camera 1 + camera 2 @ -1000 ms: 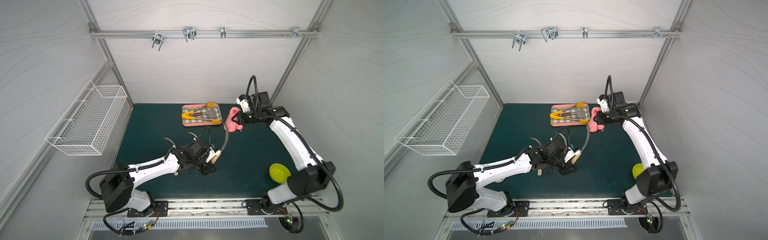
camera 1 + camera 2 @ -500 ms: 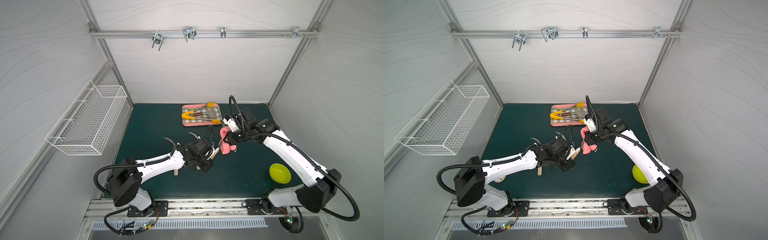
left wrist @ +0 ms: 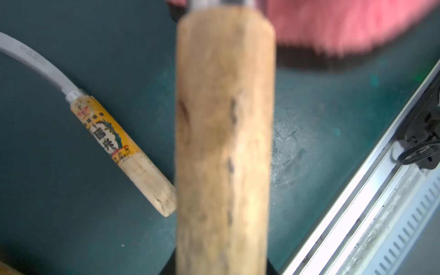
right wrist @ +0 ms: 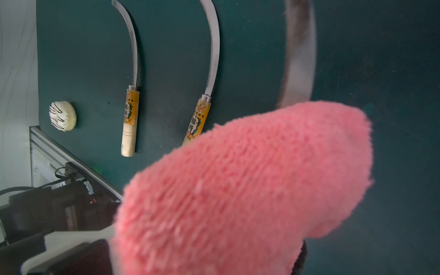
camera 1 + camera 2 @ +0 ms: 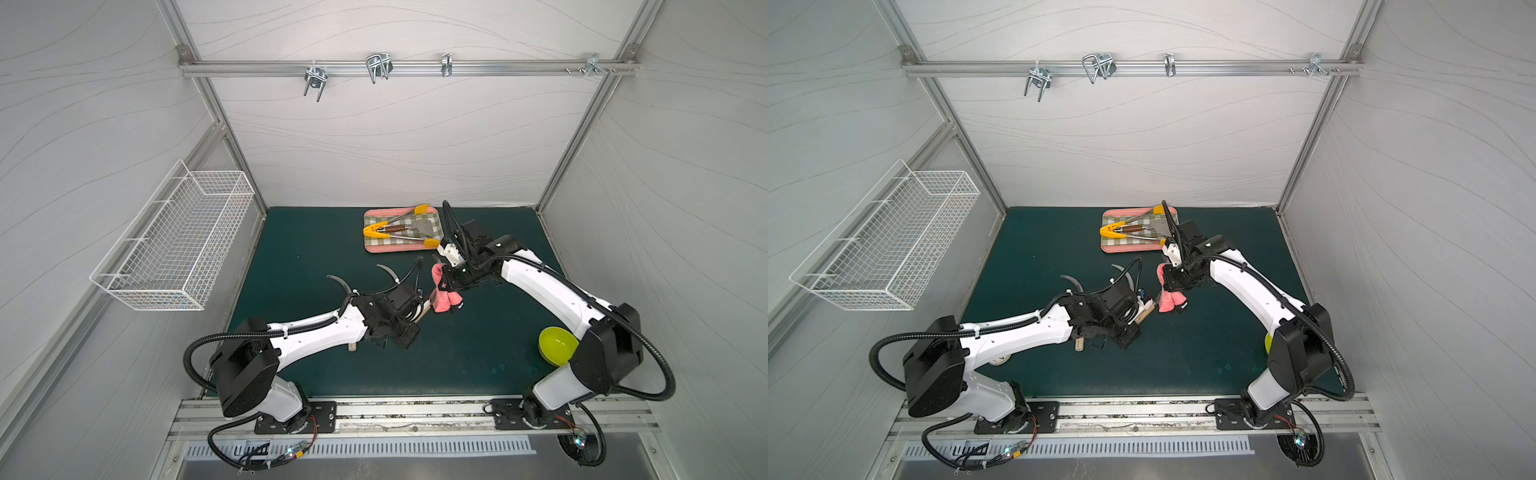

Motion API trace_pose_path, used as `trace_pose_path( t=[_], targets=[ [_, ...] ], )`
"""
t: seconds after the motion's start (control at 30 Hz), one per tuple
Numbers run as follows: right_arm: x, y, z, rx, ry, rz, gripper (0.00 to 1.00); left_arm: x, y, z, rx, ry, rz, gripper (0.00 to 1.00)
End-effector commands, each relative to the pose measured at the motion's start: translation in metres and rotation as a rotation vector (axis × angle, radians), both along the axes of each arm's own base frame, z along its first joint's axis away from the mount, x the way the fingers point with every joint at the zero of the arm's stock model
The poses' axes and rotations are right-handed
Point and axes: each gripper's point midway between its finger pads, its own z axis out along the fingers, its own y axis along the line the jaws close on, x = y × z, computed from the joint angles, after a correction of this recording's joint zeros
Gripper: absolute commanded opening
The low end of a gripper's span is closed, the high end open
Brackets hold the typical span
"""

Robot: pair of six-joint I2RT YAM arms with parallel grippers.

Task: Wipe small sickles with rags
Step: Wipe the small sickle.

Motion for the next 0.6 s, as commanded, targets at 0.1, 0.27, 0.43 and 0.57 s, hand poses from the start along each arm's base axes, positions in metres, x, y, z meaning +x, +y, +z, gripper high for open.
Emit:
trace_pose_path(
  t=[0.1, 0.27, 0.43, 0.57],
  targets=[
    [0.049, 0.0, 0.005, 0.021, -0.081, -0.004, 0.03, -0.01, -0.036, 0.053, -0.162, -0.143, -0.156, 0.0],
    [0.068, 0.003, 0.0, 0.024, -0.068, 0.02, 0.03, -0.017, -0.032, 0.05, -0.154, -0.142, -0.168, 0.0],
    [0.102, -0.004, -0.002, 0.02, -0.095, -0.003, 0.03, -0.019, -0.026, 0.049, -0.141, -0.139, -0.156, 0.0],
    [0.123, -0.03, 0.009, -0.007, -0.137, -0.086, 0.02, -0.019, -0.023, 0.043, -0.122, -0.128, -0.142, 0.0]
  ],
)
